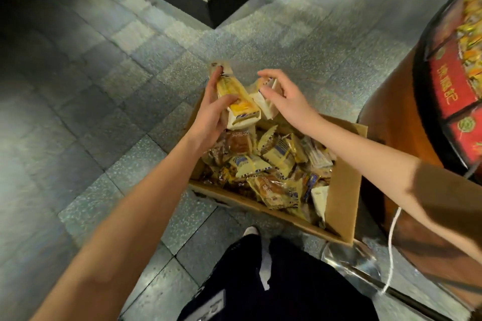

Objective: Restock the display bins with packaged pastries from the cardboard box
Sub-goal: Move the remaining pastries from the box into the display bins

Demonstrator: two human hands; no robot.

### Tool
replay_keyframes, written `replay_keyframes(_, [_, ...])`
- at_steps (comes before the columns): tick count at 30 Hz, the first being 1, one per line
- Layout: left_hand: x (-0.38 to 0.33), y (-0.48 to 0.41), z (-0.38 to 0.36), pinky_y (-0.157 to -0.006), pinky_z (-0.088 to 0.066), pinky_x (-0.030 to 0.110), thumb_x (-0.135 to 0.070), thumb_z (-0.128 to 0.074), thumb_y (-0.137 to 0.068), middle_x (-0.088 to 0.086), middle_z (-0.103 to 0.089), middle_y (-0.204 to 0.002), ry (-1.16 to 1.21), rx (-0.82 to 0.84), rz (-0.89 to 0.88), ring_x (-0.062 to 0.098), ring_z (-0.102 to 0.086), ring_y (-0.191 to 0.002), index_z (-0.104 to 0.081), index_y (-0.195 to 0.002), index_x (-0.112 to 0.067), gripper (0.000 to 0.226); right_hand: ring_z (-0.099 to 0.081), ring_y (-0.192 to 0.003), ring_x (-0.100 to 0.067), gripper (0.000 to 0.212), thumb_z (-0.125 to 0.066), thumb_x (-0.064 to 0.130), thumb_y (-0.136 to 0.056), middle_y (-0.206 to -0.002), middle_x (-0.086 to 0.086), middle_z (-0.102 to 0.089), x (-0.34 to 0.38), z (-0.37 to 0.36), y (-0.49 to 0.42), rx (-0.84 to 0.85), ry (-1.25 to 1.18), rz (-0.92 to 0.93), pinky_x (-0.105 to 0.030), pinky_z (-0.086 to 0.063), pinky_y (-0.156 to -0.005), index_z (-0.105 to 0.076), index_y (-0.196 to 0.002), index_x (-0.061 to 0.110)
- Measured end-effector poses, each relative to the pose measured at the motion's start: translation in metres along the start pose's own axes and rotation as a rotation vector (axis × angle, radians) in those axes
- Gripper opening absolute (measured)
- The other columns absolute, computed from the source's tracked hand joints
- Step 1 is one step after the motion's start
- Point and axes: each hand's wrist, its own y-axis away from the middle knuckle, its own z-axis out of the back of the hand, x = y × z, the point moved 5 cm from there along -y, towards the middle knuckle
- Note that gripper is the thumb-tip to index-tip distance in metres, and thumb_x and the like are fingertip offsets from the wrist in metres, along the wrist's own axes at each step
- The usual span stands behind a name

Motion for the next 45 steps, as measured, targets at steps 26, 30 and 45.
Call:
replay_keyframes(26, [-0.006,0.433,0.106,-0.078,-0.057,0.034,-0.008,-0.059,-0.084,0.007,-0.048,-0.14,0.132,-0.974,-0.505,0.021,-0.067,-0.102,-0.039,-0.142,-0.033,0.066,-0.065,-0.108,-0.022,0.037,-0.066,0.019,-0.091,-0.135,0.0,-0.058,0.148,-0.283,0.182,1.189,-0.194,0.0,-0.043,-0.055,-0.092,-0.059,-0.124,0.035])
replay_keyframes(30, [0.017,0.541,0.106,-0.073,-0.058,0.034,-0.004,-0.055,-0.093,0.01,-0.042,-0.142,0.123,-1.13,-0.544,0.024,-0.068,-0.098,-0.038,-0.142,-0.037,0.061,-0.067,-0.098,-0.022,0.038,-0.065,0.017,-0.092,-0.129,0.002,-0.06,0.175,-0.339,0.261,1.331,-0.179,0.047,-0.045,-0.055,-0.09,-0.059,-0.126,0.033])
replay_keyframes(45, [0.157,0.945,-0.005,-0.075,-0.057,0.032,-0.008,-0.065,-0.081,0.005,-0.049,-0.13,0.212,-1.727,-0.616,0.025,-0.063,-0.105,-0.042,-0.144,-0.031,0.071,-0.065,-0.087,-0.01,0.036,-0.065,0.018,-0.091,-0.123,-0.002,-0.057,0.23,-0.458,0.657,1.753,-0.157,0.163,-0.022,-0.053,-0.063,-0.059,-0.123,0.033])
